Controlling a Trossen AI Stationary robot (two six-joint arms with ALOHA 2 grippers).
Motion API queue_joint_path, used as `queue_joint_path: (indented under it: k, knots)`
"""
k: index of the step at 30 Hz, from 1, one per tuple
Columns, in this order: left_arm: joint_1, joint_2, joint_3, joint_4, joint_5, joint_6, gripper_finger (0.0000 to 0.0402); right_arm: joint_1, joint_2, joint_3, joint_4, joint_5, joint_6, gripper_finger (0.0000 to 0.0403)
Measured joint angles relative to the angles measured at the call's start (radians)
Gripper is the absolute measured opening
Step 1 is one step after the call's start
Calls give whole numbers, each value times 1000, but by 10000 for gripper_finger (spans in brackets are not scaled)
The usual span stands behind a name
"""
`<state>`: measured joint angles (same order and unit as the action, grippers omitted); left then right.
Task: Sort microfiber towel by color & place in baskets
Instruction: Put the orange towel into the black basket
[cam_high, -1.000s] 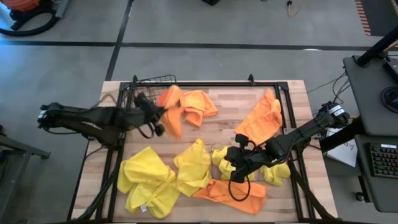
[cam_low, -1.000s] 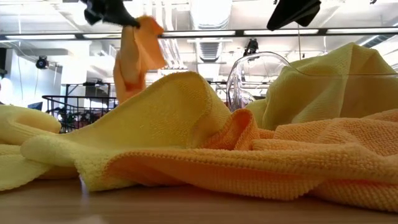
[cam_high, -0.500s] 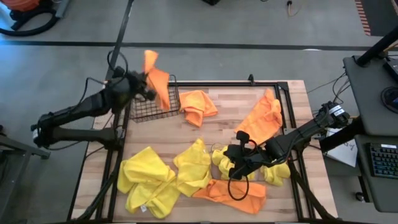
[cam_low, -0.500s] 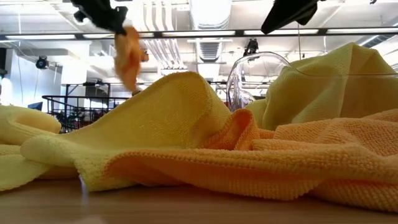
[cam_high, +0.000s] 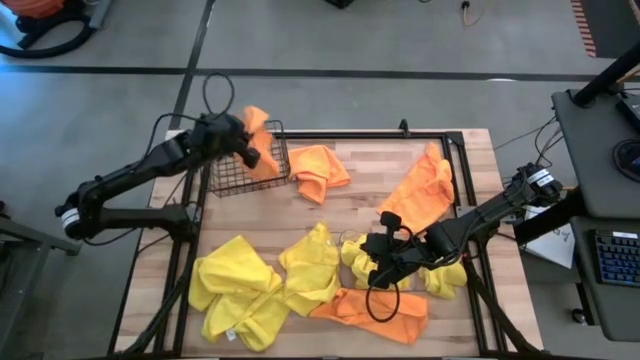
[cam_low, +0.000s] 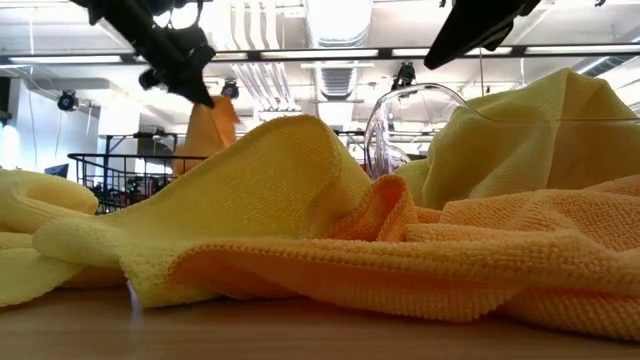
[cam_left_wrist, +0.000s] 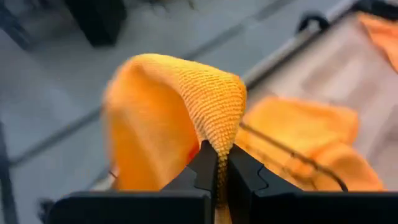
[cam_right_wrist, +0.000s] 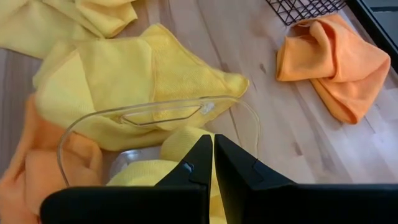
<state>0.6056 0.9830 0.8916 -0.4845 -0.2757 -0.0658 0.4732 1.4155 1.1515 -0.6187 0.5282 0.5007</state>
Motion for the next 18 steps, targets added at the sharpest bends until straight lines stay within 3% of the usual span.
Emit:
queue_joint_path:
  k: [9, 14, 18]
  knots:
    - [0, 77, -38, -68, -3, -32, 0, 3, 0, 0, 11, -1, -31, 13]
    - [0, 90, -38, -157, -102, -33, 0, 3, 0, 0, 12, -2, -31, 13]
    - [-3, 90, -48, -192, -105, -64, 4, 3, 0, 0, 12, -2, -32, 13]
